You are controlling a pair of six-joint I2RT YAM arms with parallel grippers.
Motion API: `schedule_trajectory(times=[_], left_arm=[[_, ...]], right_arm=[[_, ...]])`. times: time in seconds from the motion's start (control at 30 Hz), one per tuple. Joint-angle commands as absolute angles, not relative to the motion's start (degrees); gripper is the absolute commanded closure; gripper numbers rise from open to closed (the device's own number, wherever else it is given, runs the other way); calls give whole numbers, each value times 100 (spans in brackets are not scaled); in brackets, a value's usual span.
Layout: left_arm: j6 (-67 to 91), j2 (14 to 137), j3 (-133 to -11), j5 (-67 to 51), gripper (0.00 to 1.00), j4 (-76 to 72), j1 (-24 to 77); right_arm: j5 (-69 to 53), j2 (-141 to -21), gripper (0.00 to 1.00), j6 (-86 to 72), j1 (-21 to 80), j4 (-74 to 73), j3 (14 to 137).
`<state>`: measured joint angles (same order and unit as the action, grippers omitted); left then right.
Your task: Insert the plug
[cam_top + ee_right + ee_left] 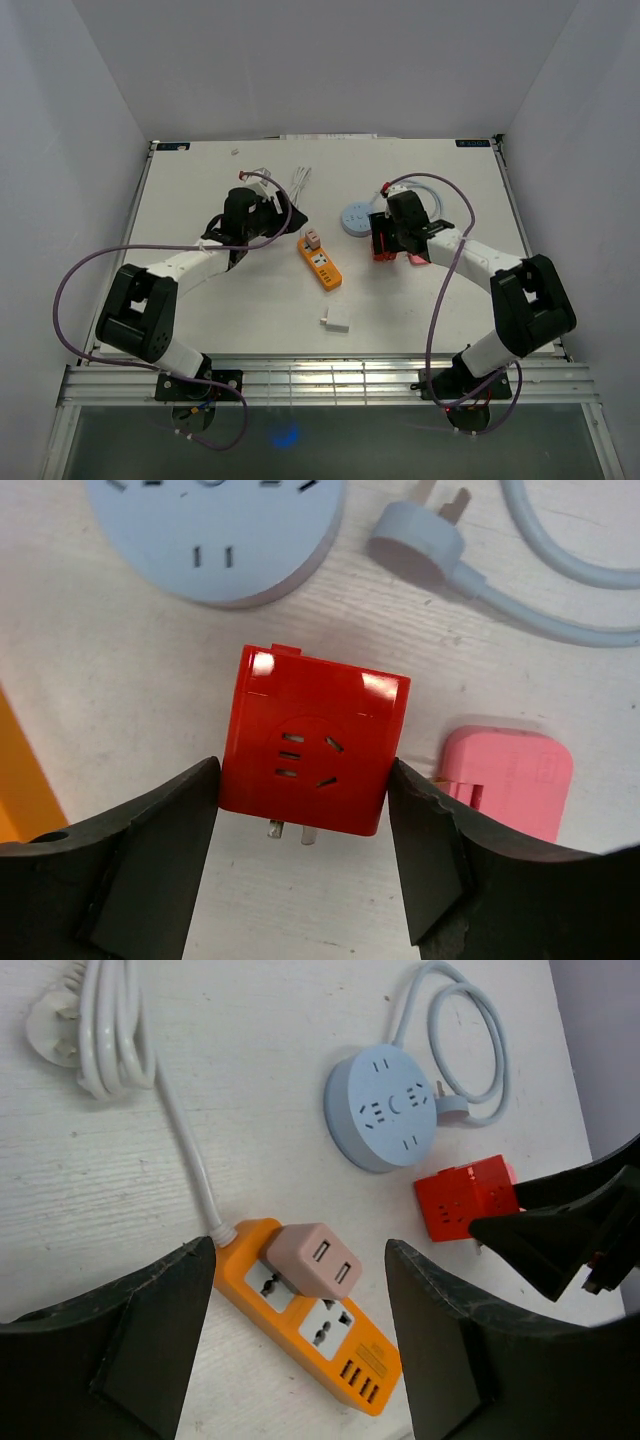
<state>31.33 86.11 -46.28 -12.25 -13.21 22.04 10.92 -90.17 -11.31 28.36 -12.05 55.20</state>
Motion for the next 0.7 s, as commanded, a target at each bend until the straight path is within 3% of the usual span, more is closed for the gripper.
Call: schedule_trajectory(times=[0.0, 0.07, 0.17, 0.67], left_arm=[[3488, 8437, -5079, -1801, 20, -977, 2232], [3804, 8464, -5466, -1986, 16, -504, 2302], [3981, 8499, -5860, -2118, 2, 181, 2408], [4666, 8991, -6345, -2953, 2, 940, 2839]], right_arm=[[186, -8245, 68, -669, 2962, -135, 5012], [18, -7930, 68, -563, 3128, 235, 4800], [-176, -7691, 69, -343, 3435, 684, 4536], [-369, -6803, 74, -26, 4104, 1819, 3754]])
